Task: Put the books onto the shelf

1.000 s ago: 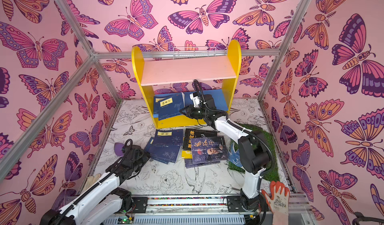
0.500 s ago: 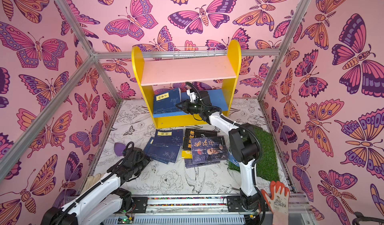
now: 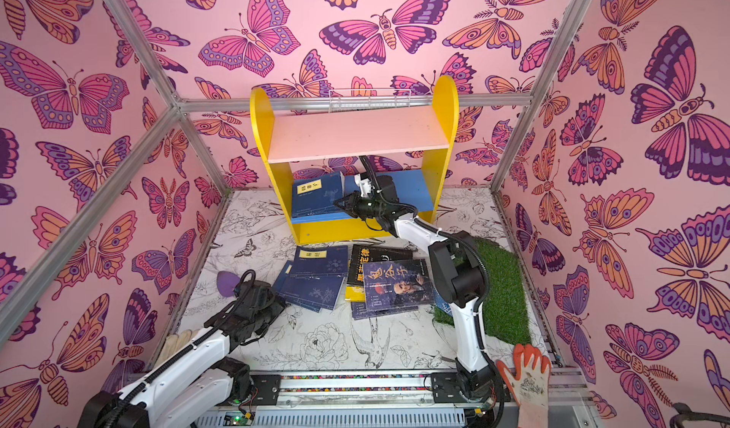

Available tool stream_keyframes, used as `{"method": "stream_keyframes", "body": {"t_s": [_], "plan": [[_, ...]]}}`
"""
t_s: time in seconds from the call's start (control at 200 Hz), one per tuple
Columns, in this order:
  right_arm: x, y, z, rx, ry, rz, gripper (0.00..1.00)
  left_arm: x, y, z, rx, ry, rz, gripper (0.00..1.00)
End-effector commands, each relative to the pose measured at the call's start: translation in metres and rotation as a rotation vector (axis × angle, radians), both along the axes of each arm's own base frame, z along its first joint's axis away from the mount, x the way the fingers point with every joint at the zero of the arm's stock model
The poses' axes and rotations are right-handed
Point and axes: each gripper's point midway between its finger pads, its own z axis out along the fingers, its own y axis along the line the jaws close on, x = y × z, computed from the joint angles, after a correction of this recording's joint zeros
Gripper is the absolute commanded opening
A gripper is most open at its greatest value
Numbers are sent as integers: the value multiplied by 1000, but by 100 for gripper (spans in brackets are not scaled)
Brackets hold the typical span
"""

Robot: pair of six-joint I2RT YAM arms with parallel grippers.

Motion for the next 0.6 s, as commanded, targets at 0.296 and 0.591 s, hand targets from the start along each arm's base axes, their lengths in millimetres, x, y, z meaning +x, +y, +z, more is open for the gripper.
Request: {"method": "stream_keyframes", "body": {"t_s": [0.296, 0.591], "plan": [[16, 3, 28, 84, -66, -43, 0, -2, 2, -1, 10, 15, -7, 63], [9, 15, 16, 63, -39, 2, 0, -3, 2, -3, 13, 23, -5, 64]]}}
